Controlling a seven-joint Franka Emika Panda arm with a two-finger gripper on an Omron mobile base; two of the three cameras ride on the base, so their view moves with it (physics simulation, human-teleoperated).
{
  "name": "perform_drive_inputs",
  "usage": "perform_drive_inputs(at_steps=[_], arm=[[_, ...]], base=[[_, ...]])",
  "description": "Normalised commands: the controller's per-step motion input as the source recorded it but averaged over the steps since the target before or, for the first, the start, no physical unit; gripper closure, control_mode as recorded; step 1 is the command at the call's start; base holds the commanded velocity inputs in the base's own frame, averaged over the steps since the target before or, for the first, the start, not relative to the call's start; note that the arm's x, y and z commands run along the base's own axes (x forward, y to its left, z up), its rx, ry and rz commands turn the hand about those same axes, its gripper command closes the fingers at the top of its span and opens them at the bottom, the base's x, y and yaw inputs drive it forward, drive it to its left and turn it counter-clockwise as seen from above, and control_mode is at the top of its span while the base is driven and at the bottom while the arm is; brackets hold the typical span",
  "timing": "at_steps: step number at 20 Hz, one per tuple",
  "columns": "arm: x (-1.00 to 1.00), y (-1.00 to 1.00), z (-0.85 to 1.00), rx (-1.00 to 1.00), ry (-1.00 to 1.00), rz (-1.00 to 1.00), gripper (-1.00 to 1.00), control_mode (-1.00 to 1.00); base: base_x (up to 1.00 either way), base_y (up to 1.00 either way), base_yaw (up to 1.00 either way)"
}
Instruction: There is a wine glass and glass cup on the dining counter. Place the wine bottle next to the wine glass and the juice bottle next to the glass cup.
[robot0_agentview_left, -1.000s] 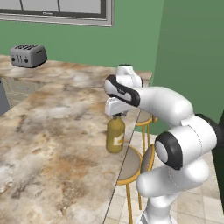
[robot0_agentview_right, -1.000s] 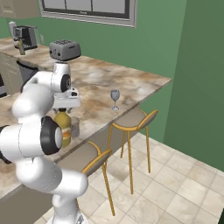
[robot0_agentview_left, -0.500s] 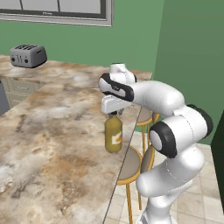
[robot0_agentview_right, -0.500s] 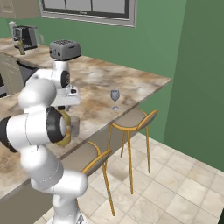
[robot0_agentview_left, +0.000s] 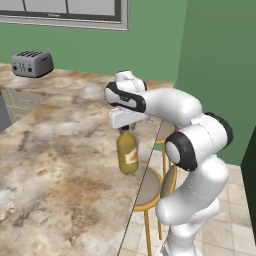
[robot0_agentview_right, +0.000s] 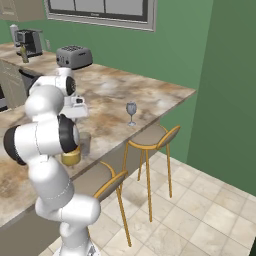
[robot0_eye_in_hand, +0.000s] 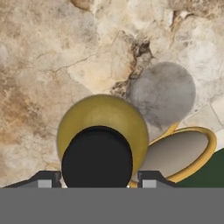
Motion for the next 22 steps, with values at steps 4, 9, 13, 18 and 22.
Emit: perform_drive_inputs(at_steps=[4, 9, 13, 18, 22], arm=[[-0.03, 0.22, -0.28, -0.02, 0.00, -0.02, 1.00, -1.00], [-0.20, 0.10, -0.34, 0.00, -0.01, -0.04, 1.00, -1.00], [-0.32, 0.04, -0.37, 0.00, -0.04, -0.08, 1.00, -1.00], [-0.38, 0.06, -0.32, 0.00, -0.08, -0.06, 1.00, -1.00], [-0.30, 0.02, -0.33, 0.00, -0.08, -0.09, 1.00, -1.00]], base=[[0.00, 0.00, 0.00], [0.00, 0.00, 0.00], [0.00, 0.00, 0.00], [0.00, 0.00, 0.00], [0.00, 0.00, 0.00]])
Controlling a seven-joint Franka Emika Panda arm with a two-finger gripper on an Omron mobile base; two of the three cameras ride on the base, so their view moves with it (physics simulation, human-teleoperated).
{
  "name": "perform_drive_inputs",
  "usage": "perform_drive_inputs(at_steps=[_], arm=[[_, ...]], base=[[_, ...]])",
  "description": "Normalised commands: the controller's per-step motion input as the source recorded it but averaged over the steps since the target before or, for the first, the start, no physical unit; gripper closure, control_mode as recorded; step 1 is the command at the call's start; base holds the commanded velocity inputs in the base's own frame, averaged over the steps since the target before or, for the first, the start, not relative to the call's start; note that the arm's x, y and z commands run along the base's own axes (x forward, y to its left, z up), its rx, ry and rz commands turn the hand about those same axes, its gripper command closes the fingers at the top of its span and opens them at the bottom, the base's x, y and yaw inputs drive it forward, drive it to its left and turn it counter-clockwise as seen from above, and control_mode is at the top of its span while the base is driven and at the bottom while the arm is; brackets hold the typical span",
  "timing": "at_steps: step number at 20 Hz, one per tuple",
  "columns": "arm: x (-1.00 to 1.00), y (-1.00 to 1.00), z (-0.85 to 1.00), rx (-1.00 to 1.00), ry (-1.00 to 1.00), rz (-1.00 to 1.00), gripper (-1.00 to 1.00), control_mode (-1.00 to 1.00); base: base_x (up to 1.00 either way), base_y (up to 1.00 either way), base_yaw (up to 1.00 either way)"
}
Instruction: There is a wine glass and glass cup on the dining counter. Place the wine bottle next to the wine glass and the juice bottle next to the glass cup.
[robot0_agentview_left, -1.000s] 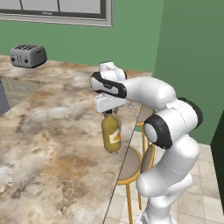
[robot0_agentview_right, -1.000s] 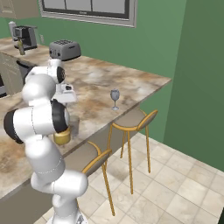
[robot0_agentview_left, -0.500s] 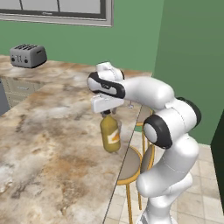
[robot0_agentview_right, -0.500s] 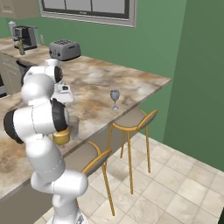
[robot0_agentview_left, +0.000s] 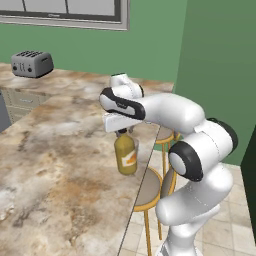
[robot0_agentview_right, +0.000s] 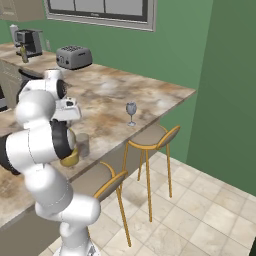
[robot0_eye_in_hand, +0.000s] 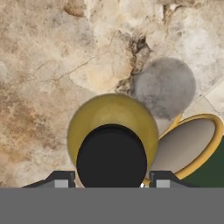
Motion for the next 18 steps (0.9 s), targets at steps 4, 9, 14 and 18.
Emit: perform_drive_inputs(at_steps=[4, 9, 14, 18], arm=[[-0.23, 0.00, -0.36, 0.00, -0.05, -0.09, 1.00, -1.00], [-0.23, 0.00, -0.36, 0.01, -0.01, -0.09, -1.00, -1.00], [-0.15, 0.00, -0.25, 0.00, -0.01, -0.09, -1.00, -1.00], [-0.08, 0.00, -0.06, 0.04, 0.00, -0.11, -1.00, -1.00]], base=[[0.00, 0.00, 0.00], [0.00, 0.00, 0.00], [0.00, 0.00, 0.00], [0.00, 0.00, 0.00]])
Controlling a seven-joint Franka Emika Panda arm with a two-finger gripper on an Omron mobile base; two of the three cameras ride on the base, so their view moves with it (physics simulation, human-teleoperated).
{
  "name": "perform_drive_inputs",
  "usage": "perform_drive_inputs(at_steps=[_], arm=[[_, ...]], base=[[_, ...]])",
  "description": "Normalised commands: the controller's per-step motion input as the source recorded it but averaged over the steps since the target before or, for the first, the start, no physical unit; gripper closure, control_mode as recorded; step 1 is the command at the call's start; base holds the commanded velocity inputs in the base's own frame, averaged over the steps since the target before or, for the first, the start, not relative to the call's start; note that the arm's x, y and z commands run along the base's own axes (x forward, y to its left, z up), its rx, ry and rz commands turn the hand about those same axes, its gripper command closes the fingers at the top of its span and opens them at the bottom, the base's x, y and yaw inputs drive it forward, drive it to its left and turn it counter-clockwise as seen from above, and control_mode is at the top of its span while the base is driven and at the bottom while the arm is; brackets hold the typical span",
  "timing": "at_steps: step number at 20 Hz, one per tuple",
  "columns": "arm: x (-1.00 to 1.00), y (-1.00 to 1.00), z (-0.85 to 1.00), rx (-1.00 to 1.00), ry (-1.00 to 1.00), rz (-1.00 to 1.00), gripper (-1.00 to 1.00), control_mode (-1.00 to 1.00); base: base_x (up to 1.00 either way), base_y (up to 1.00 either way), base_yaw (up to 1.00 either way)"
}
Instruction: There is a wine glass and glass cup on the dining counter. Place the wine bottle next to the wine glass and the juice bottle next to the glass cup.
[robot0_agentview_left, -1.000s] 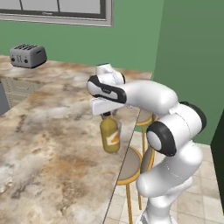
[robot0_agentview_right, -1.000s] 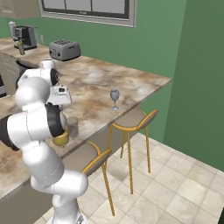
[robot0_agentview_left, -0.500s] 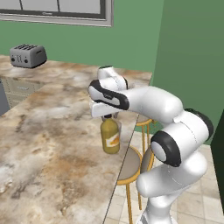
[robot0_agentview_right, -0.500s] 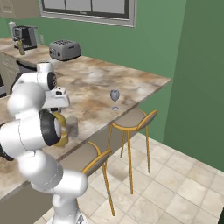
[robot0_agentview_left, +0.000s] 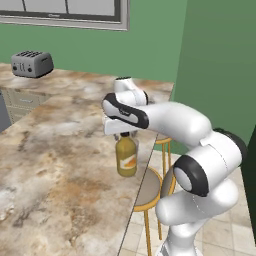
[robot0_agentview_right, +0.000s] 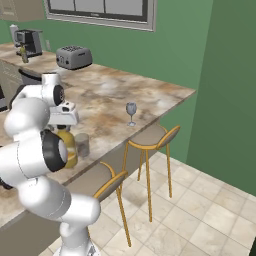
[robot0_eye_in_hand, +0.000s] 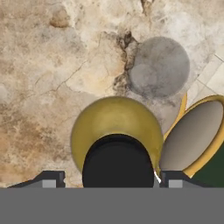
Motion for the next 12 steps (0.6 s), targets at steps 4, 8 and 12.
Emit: perform_drive_inputs(at_steps=[4, 8, 12], arm=[[-0.15, 0.00, 0.00, 0.07, 0.00, -0.06, -1.00, -1.00], [-0.15, 0.00, 0.01, 0.09, -0.01, -0.03, -1.00, -1.00], [-0.10, 0.00, 0.15, 0.07, -0.01, -0.01, -1.00, -1.00]], base=[[0.00, 0.00, 0.00], [0.00, 0.00, 0.00], [0.00, 0.00, 0.00]])
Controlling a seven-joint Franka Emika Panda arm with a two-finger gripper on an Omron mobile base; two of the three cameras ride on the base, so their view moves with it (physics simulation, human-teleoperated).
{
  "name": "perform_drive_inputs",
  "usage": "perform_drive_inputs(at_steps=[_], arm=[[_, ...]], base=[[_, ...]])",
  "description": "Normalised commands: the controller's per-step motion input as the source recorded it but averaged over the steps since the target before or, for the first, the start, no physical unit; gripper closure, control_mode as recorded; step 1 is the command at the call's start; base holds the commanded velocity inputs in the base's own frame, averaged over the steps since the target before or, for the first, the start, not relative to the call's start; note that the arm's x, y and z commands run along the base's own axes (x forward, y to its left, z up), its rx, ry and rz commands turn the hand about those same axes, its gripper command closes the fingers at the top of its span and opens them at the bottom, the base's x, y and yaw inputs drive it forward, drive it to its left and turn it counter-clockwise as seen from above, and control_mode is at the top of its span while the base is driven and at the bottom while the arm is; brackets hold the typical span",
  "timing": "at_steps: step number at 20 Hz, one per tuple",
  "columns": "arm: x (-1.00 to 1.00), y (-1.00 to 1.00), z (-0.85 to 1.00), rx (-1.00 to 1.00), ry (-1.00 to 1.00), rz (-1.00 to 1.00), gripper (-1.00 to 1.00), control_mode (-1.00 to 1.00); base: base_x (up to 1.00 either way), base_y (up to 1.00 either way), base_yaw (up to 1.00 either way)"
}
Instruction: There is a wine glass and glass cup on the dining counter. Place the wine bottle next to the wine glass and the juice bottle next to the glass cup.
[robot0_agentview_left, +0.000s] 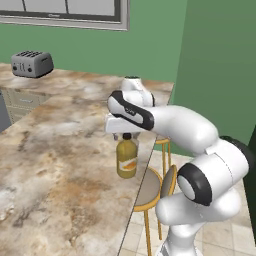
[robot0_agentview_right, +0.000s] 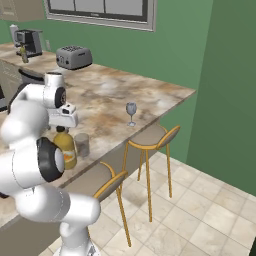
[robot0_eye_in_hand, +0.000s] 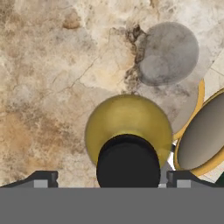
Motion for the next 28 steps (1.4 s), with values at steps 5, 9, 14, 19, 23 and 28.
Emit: perform_drive_inputs(at_steps=[5, 9, 14, 19, 23, 28], arm=[[-0.22, 0.00, 0.15, 0.01, -0.04, -0.03, -1.00, -1.00], [-0.36, 0.00, 0.10, 0.00, -0.10, -0.03, -1.00, -1.00], [-0.49, -0.04, 0.01, 0.00, -0.11, 0.00, -1.00, -1.00], [-0.54, -0.18, 0.01, 0.04, -0.10, 0.00, -1.00, -1.00], [-0.53, -0.20, 0.09, 0.10, -0.03, 0.00, -1.00, -1.00], [-0.49, -0.15, 0.13, 0.06, 0.00, 0.00, -1.00, -1.00]], base=[[0.00, 0.00, 0.00], [0.00, 0.00, 0.00], [0.00, 0.00, 0.00], [0.00, 0.00, 0.00], [0.00, 0.00, 0.00], [0.00, 0.00, 0.00]])
